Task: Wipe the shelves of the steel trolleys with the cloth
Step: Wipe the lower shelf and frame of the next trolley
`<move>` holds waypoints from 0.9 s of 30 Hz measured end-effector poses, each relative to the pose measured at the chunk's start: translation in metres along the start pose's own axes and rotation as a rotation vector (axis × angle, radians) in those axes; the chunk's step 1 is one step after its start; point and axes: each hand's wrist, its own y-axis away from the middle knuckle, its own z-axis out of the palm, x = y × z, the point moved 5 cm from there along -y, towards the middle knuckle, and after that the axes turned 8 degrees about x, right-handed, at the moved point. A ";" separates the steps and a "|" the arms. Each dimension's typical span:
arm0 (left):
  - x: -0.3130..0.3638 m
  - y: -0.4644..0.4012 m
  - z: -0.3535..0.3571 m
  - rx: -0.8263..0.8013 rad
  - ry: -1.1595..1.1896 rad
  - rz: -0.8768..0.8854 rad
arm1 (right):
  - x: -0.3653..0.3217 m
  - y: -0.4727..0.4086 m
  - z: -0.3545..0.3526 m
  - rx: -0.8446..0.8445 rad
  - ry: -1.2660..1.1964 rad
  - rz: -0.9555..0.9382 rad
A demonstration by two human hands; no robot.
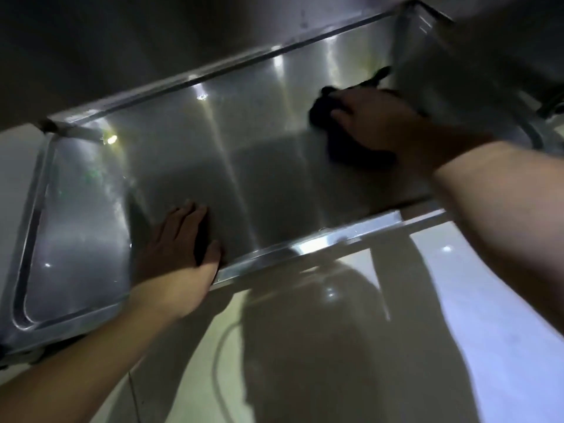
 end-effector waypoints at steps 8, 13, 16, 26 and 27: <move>0.000 -0.001 0.000 0.004 -0.005 -0.031 | 0.126 0.051 -0.045 0.100 0.126 0.445; 0.001 -0.002 -0.002 -0.004 -0.004 -0.030 | -0.007 0.081 -0.020 0.051 0.059 0.035; 0.001 -0.002 -0.002 -0.019 -0.015 -0.022 | -0.078 0.091 0.008 -0.072 -0.002 -0.261; 0.001 -0.003 -0.003 -0.026 0.015 -0.034 | 0.092 0.015 -0.037 0.095 0.032 0.282; 0.001 -0.002 -0.003 -0.023 0.012 -0.033 | 0.109 0.023 -0.042 0.103 0.047 0.329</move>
